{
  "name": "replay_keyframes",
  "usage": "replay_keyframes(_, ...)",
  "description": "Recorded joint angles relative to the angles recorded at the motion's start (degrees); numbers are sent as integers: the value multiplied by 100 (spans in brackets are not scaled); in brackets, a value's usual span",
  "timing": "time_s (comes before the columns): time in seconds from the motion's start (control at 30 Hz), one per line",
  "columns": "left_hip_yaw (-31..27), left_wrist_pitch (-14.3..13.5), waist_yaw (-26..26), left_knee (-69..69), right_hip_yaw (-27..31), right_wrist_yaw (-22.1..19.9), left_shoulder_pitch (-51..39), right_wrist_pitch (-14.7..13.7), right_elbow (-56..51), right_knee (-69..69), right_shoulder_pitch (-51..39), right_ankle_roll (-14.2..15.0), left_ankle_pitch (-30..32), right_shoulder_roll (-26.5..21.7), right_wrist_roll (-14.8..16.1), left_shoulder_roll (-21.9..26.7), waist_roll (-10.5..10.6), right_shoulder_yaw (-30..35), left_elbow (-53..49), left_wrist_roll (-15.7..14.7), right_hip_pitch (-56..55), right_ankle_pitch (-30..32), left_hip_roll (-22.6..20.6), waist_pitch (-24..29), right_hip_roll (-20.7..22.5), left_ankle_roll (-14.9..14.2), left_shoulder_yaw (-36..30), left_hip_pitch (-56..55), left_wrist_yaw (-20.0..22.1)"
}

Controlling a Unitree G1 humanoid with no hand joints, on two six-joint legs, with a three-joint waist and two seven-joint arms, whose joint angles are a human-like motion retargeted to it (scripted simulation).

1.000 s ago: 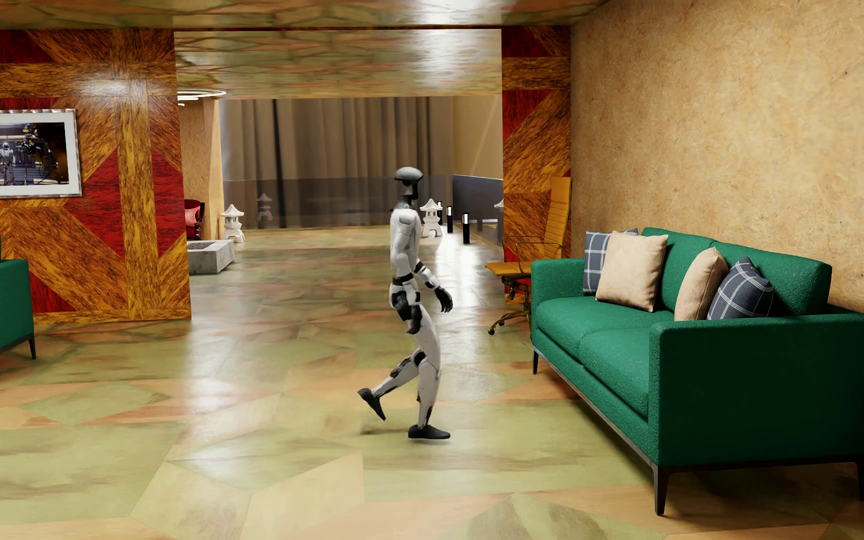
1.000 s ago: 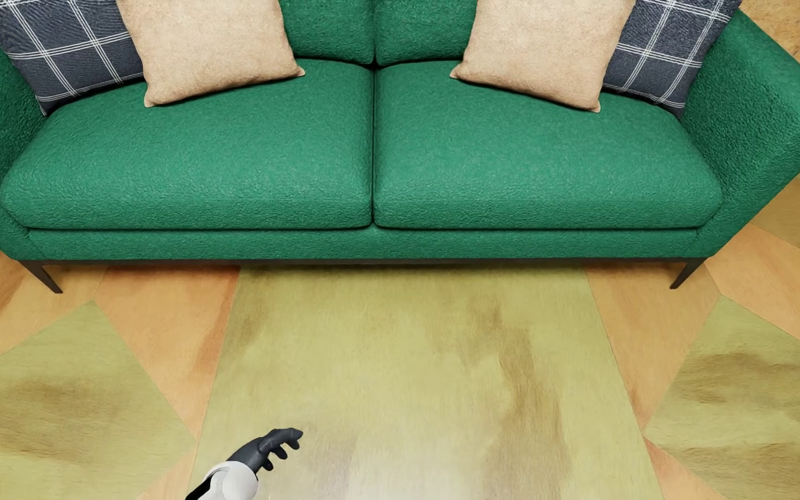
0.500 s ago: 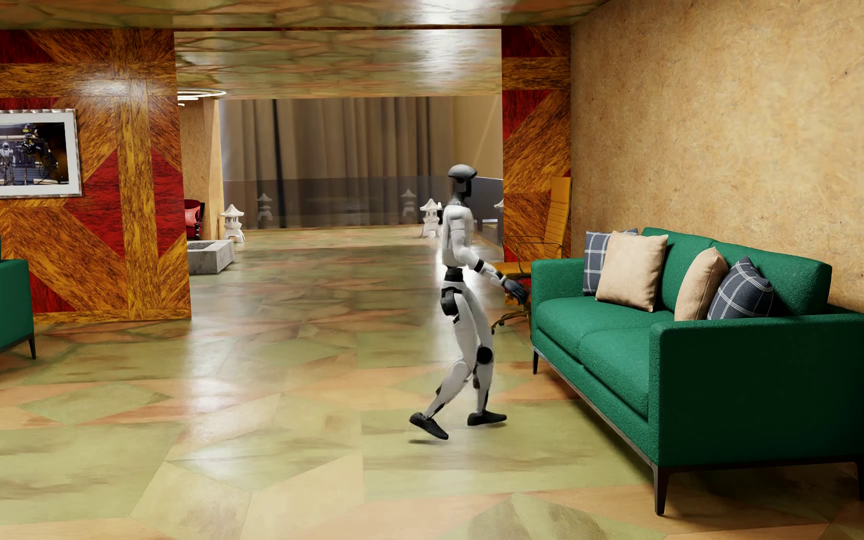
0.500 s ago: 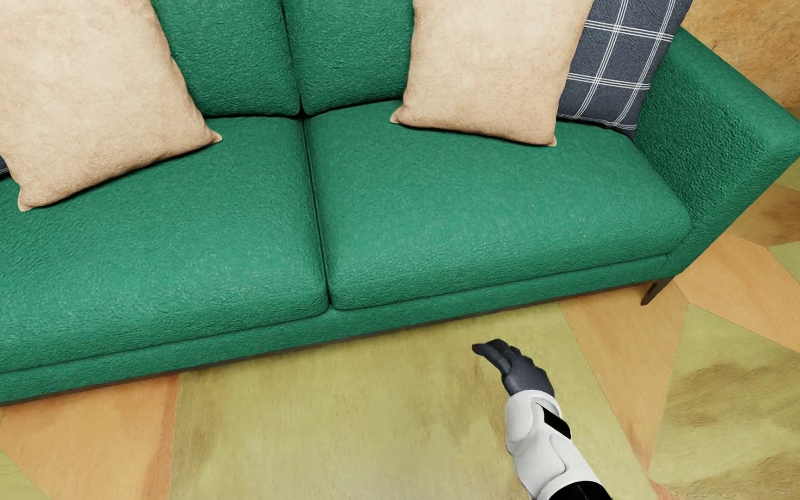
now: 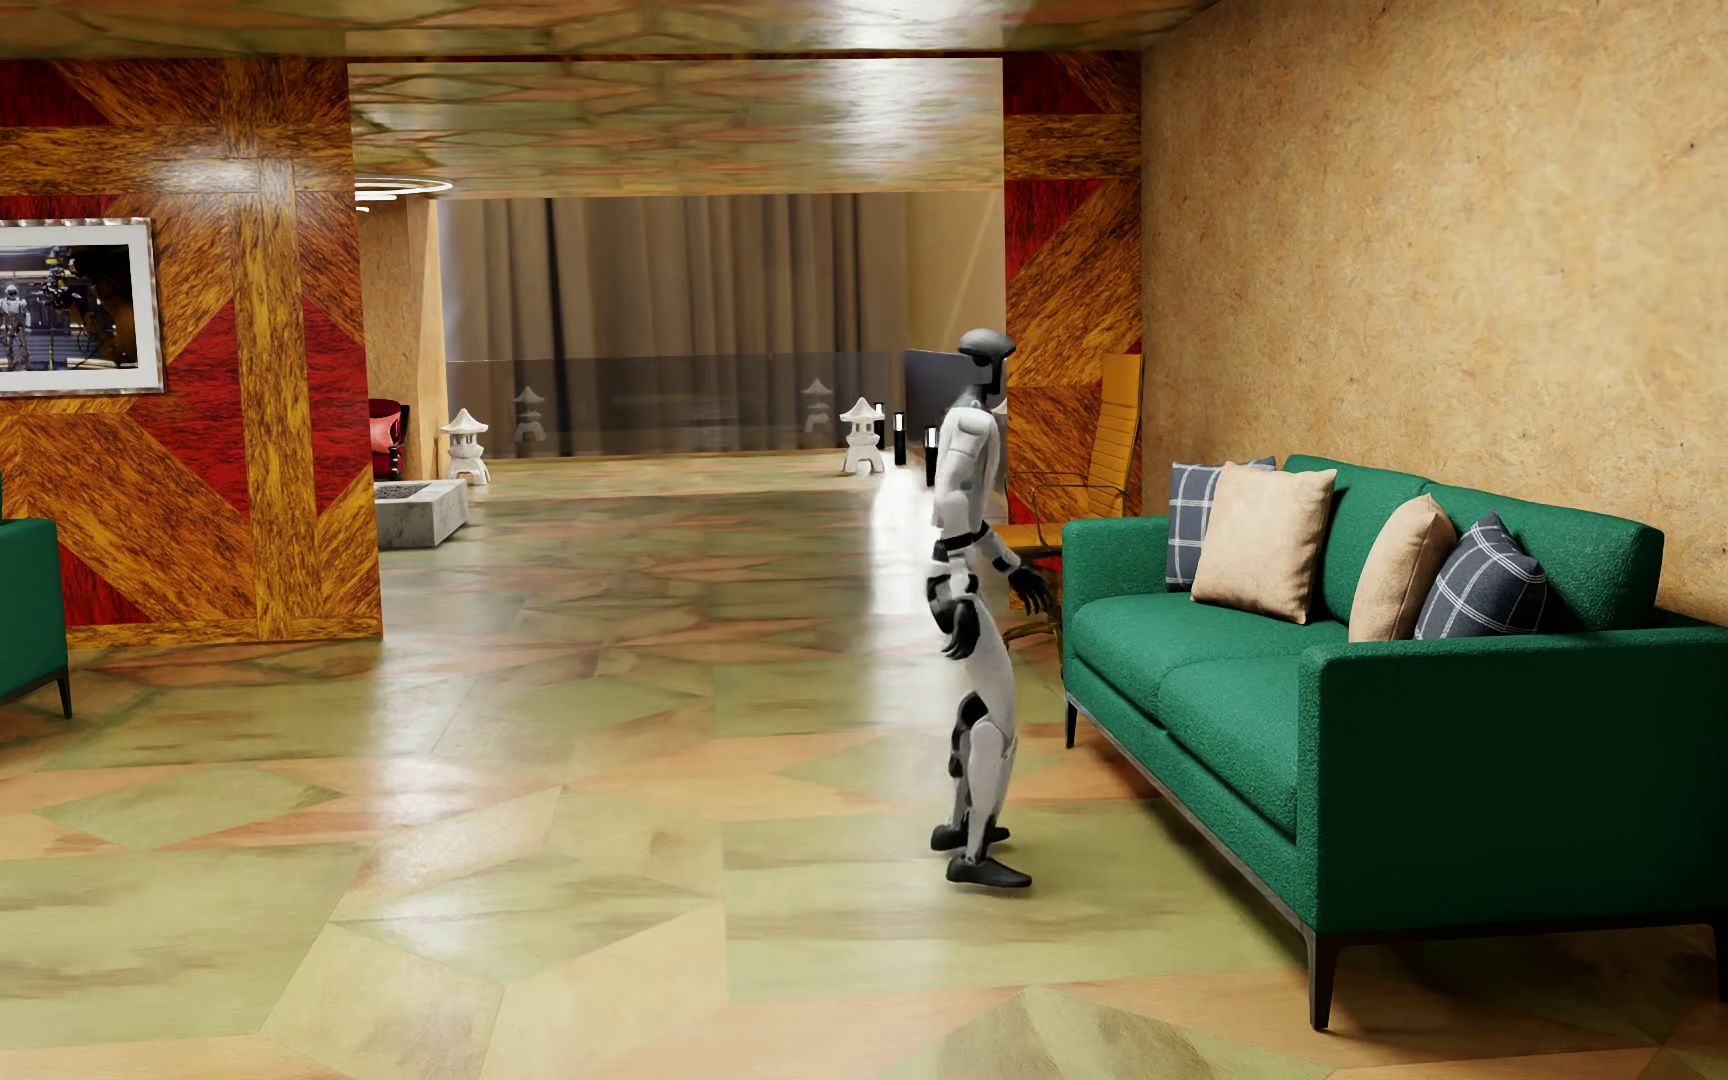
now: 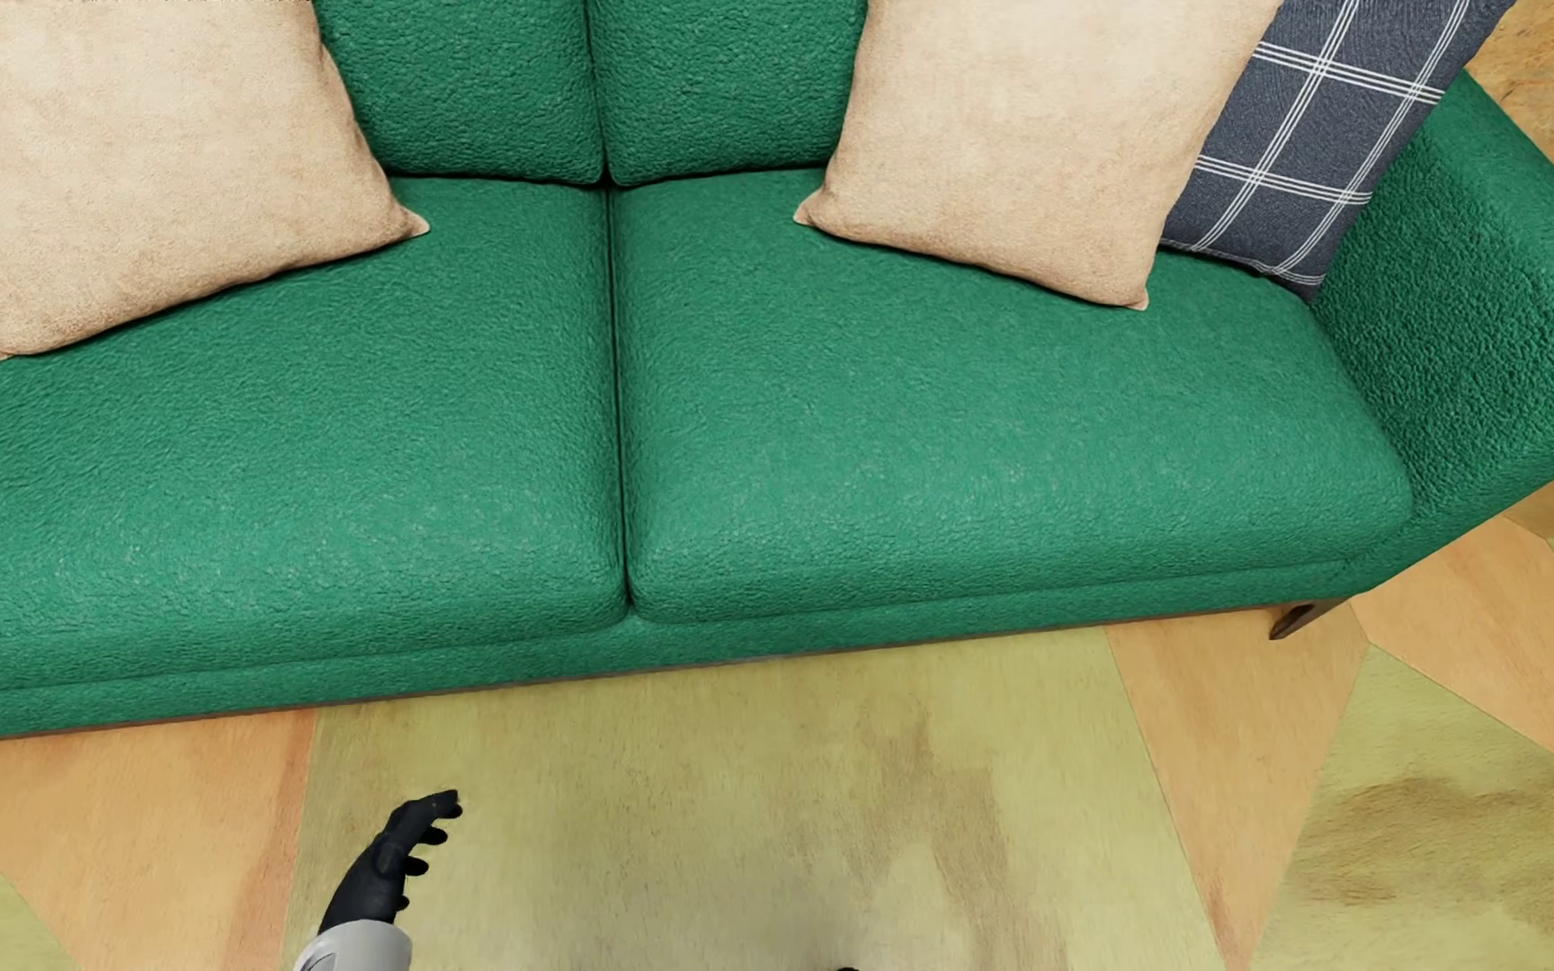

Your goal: Head to the sofa

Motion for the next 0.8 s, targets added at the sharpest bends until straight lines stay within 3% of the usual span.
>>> replay_keyframes(0.1, -151, 402, 11, 613, -133, 308, 201, -27, -102, -34, -639, -89, -202, 21, -346, 63, 146, 561, 472, 98, 134, -150, 346, 8, 251, -159, -6, -219, -116)
replay_keyframes(0.2, -511, 1051, 67, 1957, -202, -73, 353, -76, -308, 46, -1366, -166, 18, 225, -410, 158, 337, 601, 1117, 358, 231, -314, 760, 43, 512, -401, -81, -848, -564)
replay_keyframes(0.27, -948, 1262, 117, 2842, -258, -295, 567, -221, -447, 124, -1822, -176, 430, 271, -478, 168, 461, 694, 1436, 384, 274, -422, 861, 61, 591, -636, 8, -1361, -662)
replay_keyframes(0.3, -1121, 1289, 141, 3053, -272, -346, 668, -336, -566, 140, -2012, -168, 295, 257, -506, 144, 526, 732, 1529, 340, 292, -452, 864, 59, 624, -721, 77, -1509, -682)
replay_keyframes(0.37, -1632, 1236, 180, 2562, -250, -434, 923, -490, -761, 108, -2302, -124, -257, 186, -528, 84, 644, 769, 1591, 363, 336, -478, 544, 16, 651, -1050, 83, -1434, -767)
replay_keyframes(0.4, -1837, 1188, 192, 1922, -231, -478, 1034, -536, -832, 11, -2394, -95, -268, 124, -534, 22, 688, 768, 1574, 362, 393, -455, 343, -22, 629, -951, 87, -1236, -799)
replay_keyframes(0.47, -1516, 1110, 177, 1104, -248, -499, 1184, -610, -938, -152, -2446, -32, -530, 36, -479, -37, 780, 732, 1536, 350, 517, -414, 323, -110, 596, -488, 79, -757, -914)
replay_keyframes(0.6, -1464, 1148, 148, 347, -374, -690, 921, -341, -821, -221, -2055, 105, -248, 40, -231, 86, 816, 278, 1493, 573, 730, -415, -32, -209, 249, -334, -83, -294, -1041)
replay_keyframes(0.7, -1436, 898, 122, 1, -394, -460, 754, -225, -325, -218, -1742, 214, -169, 153, -159, 160, 773, 452, 927, 445, 878, -443, -288, -254, -8, -268, 111, 12, -631)
replay_keyframes(0.8, -1387, 665, 120, -280, -378, 75, 620, -156, 154, -345, -1380, 307, -116, 217, -398, 61, 720, 1131, 469, 1, 1070, -411, -439, -309, -137, -191, 322, 295, -120)
